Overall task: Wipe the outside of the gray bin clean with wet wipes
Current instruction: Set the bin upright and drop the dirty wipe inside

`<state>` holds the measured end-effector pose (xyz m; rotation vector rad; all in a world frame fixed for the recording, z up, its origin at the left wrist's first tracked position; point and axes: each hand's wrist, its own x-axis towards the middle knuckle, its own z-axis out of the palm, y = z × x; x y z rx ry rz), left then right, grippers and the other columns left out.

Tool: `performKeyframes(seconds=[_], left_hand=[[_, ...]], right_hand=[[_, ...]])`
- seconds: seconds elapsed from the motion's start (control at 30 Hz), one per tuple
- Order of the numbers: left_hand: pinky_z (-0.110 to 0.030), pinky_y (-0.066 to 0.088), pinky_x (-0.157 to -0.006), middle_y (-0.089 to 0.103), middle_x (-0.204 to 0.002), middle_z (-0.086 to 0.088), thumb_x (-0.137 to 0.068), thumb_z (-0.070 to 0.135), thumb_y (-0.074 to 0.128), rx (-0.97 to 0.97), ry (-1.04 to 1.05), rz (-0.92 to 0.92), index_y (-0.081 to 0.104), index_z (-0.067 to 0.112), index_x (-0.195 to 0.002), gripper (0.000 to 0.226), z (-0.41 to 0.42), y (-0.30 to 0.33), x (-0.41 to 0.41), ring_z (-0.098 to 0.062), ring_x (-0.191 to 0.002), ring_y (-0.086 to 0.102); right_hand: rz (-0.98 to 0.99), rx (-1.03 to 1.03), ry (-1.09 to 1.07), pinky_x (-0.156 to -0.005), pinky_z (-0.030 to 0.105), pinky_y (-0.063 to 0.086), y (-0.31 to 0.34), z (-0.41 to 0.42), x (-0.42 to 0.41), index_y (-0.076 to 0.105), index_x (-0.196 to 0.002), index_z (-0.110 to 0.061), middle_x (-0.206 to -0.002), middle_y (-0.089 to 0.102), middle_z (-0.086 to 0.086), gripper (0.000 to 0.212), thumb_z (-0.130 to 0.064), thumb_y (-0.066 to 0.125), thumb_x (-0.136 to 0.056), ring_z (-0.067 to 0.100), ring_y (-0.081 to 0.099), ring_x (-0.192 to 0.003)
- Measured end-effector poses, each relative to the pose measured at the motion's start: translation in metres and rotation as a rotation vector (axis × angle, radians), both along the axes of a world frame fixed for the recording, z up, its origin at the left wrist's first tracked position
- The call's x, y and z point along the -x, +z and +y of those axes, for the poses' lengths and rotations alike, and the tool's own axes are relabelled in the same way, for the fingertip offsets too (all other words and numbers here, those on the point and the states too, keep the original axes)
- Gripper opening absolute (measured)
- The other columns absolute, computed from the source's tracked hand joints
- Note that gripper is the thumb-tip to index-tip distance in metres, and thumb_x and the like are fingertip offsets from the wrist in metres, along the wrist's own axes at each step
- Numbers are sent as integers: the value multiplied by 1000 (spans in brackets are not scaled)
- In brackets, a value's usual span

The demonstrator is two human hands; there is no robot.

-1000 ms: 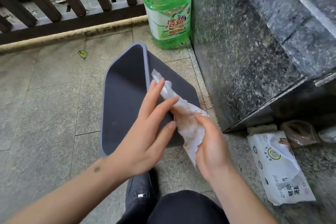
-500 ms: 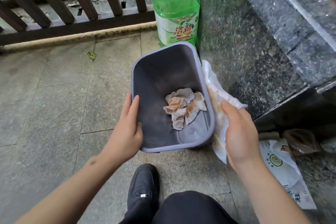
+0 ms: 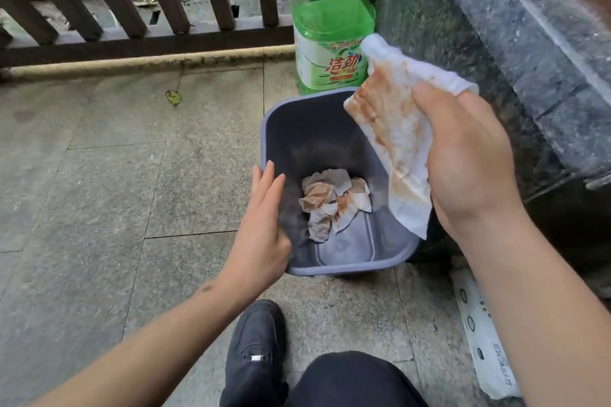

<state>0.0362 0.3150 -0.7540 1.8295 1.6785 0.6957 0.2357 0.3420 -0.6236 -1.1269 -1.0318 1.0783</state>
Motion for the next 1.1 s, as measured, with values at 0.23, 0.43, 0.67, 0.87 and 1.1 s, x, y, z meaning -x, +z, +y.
performKeyframes(seconds=[0.23,0.43,0.67,0.87,1.1], left_hand=[[3,-6,-109,3,-169,2,-81,-19,33,-22,11,37,23,7,-158,81,1,4,9,-5,-153,-10],[3,-9,-108,7,-169,1,-83,-16,33,-34,11,49,25,6,-157,78,-1,2,10,-11,-155,-10],[2,-9,-109,15,-168,-1,-82,-15,34,-51,22,42,29,5,-156,77,-1,0,10,-13,-156,-5],[1,-6,-110,19,-167,-1,-80,-17,33,-52,25,41,32,4,-154,77,-2,-3,13,-12,-156,-3],[-1,-6,-112,19,-167,-1,-79,-17,34,-43,37,18,32,4,-155,79,-3,0,15,-10,-156,-5]], right_hand=[[-50,175,-55,-80,16,59,-33,9,11,79,-79,-35,-92,77,-27,26,-26,59,-92,-8,72,-93],[-199,398,49,-110,47,47,-56,34,26,73,-113,-18,-120,73,-4,29,-33,56,-94,15,66,-117],[-678,551,604,-101,29,41,-77,50,32,77,-106,-21,-115,68,-11,25,-27,54,-98,9,57,-113],[-1255,445,790,-84,33,51,-86,47,36,67,-97,-16,-110,67,1,32,-21,36,-102,28,60,-108],[-1039,127,187,-82,25,45,-80,25,4,73,-110,-22,-101,75,-4,26,-18,54,-93,17,68,-96]])
